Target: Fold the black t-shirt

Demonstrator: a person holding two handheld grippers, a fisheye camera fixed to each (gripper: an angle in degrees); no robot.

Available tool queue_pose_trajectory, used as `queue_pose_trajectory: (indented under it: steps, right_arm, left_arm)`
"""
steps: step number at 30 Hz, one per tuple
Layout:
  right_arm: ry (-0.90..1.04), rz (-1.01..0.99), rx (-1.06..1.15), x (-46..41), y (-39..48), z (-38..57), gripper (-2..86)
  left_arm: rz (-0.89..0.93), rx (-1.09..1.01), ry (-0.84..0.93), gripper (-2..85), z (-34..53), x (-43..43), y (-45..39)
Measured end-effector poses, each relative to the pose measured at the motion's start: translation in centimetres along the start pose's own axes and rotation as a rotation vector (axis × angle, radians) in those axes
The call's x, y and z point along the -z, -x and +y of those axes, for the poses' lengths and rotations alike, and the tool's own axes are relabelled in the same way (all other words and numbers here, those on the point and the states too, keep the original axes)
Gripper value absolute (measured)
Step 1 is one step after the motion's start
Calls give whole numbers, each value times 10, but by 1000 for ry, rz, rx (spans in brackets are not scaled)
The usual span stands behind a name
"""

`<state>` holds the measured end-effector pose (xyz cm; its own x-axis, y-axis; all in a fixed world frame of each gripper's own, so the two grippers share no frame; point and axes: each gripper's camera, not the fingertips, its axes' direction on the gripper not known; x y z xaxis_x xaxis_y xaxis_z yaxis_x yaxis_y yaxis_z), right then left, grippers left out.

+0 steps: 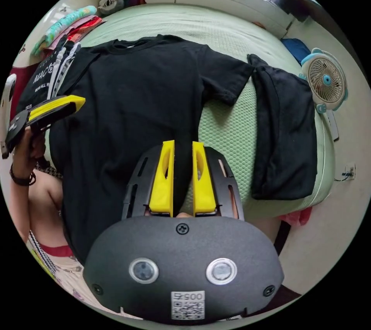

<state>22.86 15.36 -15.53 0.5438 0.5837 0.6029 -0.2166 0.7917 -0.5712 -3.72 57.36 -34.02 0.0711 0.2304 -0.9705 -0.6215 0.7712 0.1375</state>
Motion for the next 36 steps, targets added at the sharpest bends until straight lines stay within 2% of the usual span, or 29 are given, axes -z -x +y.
queue_pose_trajectory:
  steps: [7,10,13,16,25,28,32,36]
  right_arm:
    - [-58,38,120,-7,-2,9,30]
    - [-23,-28,147,4,-16,4,24]
    - [-165,-142,55,35,-53,-4,42]
    - [-241,-114,-74,45,-94,-26,83]
    - [-85,-51,-448,-21,-162,-88,81]
    - [-94,-27,-433,-26,-161,-94,66]
    - [-110,36,-346,-18,-153,-99,-2]
    - [-158,31,-336,9,-151,-107,-11]
  left_arm:
    - [50,-43,10,-4,-21,-14,-28]
    - [67,-72,6,-3,-29,-16,-39]
    - [47,-112,1,-3,-35,-16,-48]
    - [52,-119,-1,-3,-40,-16,-50]
    - [101,-80,29,-3,-46,-21,-37]
    - [81,-95,44,-3,-47,-23,-38]
    - [105,-87,55,-3,-50,-24,-37]
    - [99,-91,25,-4,-54,-18,-38]
